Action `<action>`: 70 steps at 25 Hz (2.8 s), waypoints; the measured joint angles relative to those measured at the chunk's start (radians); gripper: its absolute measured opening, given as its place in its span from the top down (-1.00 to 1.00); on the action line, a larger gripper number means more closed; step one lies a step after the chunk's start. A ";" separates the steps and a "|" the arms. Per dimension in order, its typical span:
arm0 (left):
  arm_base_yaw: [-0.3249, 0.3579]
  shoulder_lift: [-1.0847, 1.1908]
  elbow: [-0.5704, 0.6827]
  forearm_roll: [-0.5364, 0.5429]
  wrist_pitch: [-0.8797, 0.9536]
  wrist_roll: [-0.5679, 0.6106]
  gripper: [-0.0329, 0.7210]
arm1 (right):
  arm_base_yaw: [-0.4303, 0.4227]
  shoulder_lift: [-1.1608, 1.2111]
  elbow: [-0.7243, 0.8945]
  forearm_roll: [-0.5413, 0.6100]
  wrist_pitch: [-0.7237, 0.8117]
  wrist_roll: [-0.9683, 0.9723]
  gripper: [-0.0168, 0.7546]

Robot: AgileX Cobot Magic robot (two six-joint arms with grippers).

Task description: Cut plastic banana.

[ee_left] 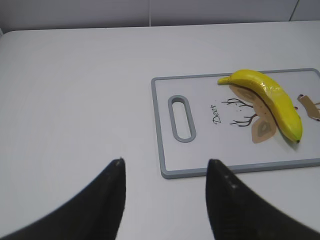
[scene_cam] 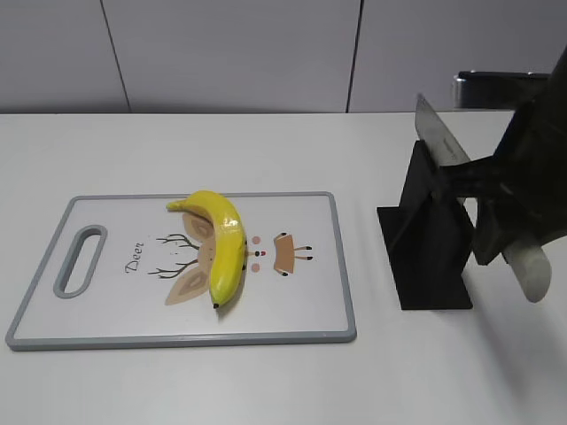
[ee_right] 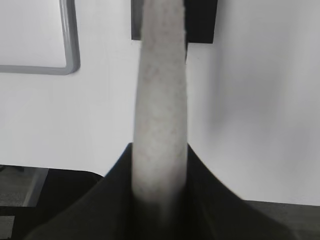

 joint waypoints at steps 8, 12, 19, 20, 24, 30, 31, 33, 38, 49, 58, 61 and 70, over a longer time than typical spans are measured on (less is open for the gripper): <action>0.000 0.000 0.000 0.001 0.000 0.000 -0.53 | 0.000 -0.116 -0.023 -0.035 0.004 0.000 0.54; 0.000 0.000 -0.008 0.001 -0.021 0.000 -0.87 | 0.000 -0.150 -0.076 -0.046 0.025 -0.018 0.54; 0.000 0.192 -0.093 -0.025 -0.115 0.092 -0.89 | 0.000 -0.115 -0.240 -0.118 0.069 -0.284 0.54; 0.000 0.248 -0.105 -0.052 -0.129 0.143 -0.88 | 0.000 -0.098 -0.272 -0.129 0.073 -0.338 0.54; 0.000 0.468 -0.170 -0.178 -0.181 0.370 -0.86 | 0.000 -0.012 -0.386 -0.136 0.077 -0.551 0.54; -0.002 0.780 -0.343 -0.296 -0.205 0.714 -0.83 | 0.000 0.146 -0.530 -0.128 0.054 -0.815 0.54; -0.007 0.827 -0.373 -0.297 -0.208 0.742 -0.83 | 0.000 0.171 -0.550 -0.118 0.043 -0.857 0.54; -0.022 0.911 -0.451 -0.300 -0.217 0.803 -0.81 | 0.000 0.213 -0.583 -0.082 0.022 -0.971 0.54; -0.098 1.143 -0.648 -0.304 -0.213 0.946 -0.77 | 0.000 0.300 -0.616 0.046 -0.019 -1.352 0.54; -0.250 1.534 -0.953 -0.306 -0.001 1.203 -0.67 | 0.000 0.425 -0.616 0.234 -0.023 -1.673 0.54; -0.288 1.688 -0.958 -0.268 0.009 1.220 -0.66 | 0.002 0.464 -0.617 0.295 -0.031 -1.694 0.54; -0.288 1.724 -0.958 -0.260 0.001 1.221 -0.65 | 0.002 0.468 -0.617 0.304 -0.034 -1.694 0.54; -0.288 1.755 -0.959 -0.259 -0.014 1.221 0.00 | 0.002 0.489 -0.618 0.305 -0.026 -1.694 0.54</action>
